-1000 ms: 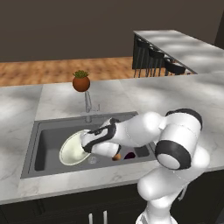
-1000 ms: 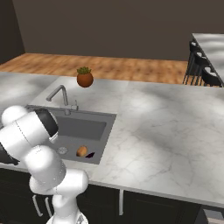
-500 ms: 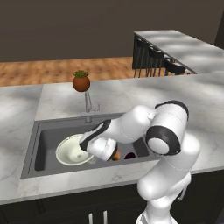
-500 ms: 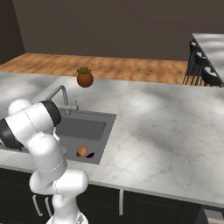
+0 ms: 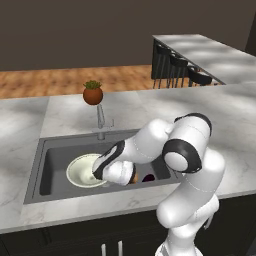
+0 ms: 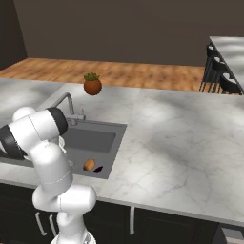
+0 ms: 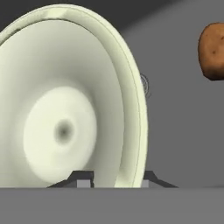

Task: Dump the eggplant and potato from the bowl so the bowl can be washed. Place the bowl in the sink after clearing the leftovers.

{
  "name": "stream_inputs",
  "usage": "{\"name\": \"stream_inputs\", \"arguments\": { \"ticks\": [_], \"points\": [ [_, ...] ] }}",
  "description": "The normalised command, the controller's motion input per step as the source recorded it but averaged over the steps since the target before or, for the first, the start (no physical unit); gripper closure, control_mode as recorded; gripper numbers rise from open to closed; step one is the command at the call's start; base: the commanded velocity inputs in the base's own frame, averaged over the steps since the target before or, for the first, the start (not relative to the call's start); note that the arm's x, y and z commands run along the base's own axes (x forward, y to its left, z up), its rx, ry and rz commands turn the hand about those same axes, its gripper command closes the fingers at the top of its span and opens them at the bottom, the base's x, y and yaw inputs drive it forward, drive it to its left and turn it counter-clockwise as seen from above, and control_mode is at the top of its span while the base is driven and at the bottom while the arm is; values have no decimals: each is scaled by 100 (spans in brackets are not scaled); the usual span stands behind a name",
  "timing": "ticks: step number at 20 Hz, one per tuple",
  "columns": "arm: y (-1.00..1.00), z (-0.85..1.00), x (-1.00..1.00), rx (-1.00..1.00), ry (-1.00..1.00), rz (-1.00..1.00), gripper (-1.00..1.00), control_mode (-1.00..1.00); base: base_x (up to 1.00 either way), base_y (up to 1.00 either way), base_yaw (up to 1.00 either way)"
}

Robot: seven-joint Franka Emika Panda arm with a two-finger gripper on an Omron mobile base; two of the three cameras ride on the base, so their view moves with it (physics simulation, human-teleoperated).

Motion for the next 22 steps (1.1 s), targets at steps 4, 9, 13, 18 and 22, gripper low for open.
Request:
{"name": "stream_inputs", "arguments": {
  "ticks": [4,9,13,18,22],
  "points": [
    [0,0,-6,0,0,0,100,-100,0,0,0],
    [0,0,0,0,0,0,-100,-100,0,0,0],
    [-2,15,0,0,0,-2,-100,-100,0,0,0],
    [-17,60,-10,0,0,-6,-100,-100,0,0,0],
    [-21,98,-43,0,-5,-7,-100,-100,0,0,0]
  ]
}}
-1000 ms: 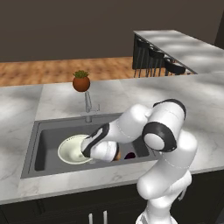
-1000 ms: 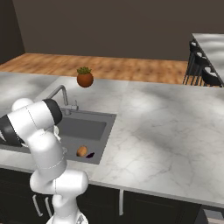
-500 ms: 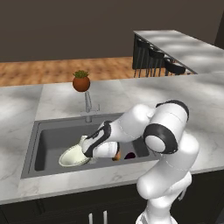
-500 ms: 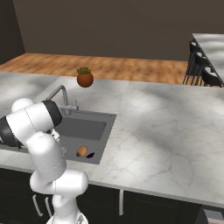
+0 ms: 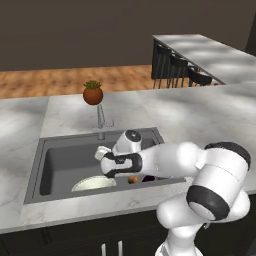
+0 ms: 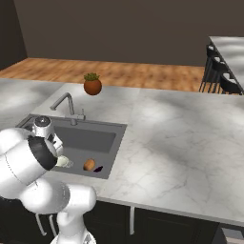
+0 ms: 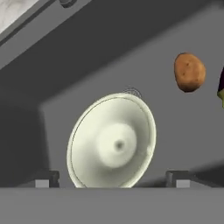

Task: Dump the eggplant and potato from the bowl so the bowl can be washed. Place the bowl in the sink after clearing the leftovers.

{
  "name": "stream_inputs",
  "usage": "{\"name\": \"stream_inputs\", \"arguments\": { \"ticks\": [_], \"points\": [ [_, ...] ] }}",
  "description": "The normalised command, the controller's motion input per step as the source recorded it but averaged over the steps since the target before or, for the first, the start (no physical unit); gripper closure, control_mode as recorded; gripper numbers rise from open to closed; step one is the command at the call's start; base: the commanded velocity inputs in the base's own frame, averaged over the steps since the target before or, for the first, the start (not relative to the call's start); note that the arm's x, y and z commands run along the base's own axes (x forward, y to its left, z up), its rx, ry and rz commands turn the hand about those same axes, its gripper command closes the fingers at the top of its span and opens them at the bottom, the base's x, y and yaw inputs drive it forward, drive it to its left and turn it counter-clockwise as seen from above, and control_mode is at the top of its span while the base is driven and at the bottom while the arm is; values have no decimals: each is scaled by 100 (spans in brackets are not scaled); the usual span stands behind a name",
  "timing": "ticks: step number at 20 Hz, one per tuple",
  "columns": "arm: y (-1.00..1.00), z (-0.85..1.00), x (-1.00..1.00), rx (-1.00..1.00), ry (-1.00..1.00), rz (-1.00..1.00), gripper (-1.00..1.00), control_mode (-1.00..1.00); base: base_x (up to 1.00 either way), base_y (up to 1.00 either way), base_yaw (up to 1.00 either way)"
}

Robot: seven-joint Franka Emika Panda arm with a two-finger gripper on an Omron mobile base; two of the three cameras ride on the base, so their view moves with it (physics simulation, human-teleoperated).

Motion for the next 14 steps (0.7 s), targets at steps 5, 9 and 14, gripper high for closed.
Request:
{"name": "stream_inputs", "arguments": {
  "ticks": [5,9,14],
  "points": [
    [-4,100,-79,0,-15,-2,-100,-100,0,0,0],
    [0,100,-83,0,-21,0,-100,-100,0,0,0],
    [0,100,-79,0,-24,0,-100,-100,0,0,0]
  ]
}}
